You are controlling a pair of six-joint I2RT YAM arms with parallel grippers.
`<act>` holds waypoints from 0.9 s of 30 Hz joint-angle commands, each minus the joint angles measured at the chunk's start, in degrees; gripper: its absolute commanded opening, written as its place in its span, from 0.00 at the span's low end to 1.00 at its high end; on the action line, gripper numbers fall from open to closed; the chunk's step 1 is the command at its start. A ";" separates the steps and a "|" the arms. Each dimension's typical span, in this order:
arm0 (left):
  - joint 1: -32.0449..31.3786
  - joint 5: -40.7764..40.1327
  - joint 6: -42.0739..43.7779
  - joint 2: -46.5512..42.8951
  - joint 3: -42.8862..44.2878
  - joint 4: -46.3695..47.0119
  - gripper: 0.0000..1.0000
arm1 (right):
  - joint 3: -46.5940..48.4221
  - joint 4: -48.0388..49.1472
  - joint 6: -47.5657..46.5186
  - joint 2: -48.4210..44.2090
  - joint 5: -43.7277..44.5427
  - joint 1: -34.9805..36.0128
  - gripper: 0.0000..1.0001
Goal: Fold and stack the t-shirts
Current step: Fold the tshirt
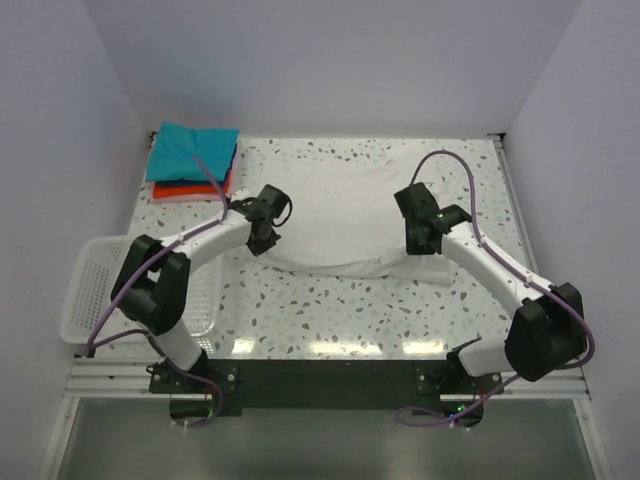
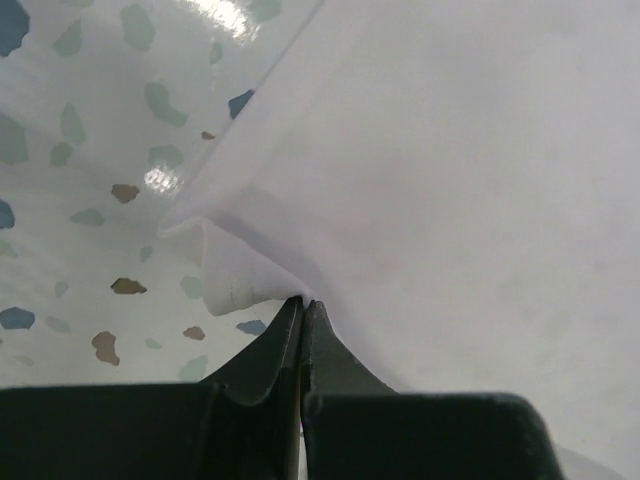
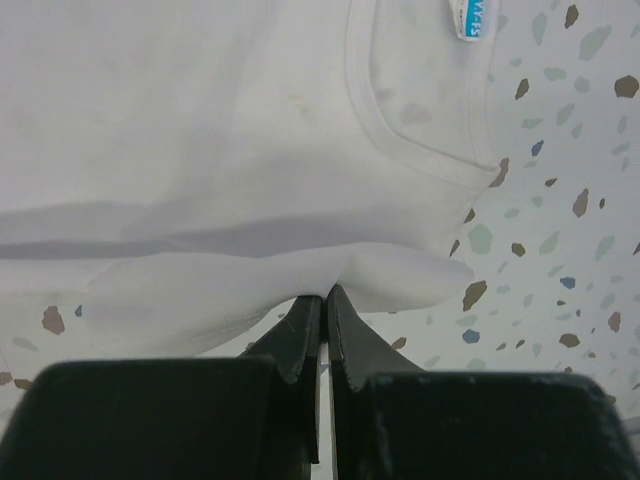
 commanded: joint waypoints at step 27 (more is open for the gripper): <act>7.30 0.68 6.71 17.45 21.52 0.28 0.00 | 17.67 9.46 -10.30 22.47 -5.09 -10.33 0.00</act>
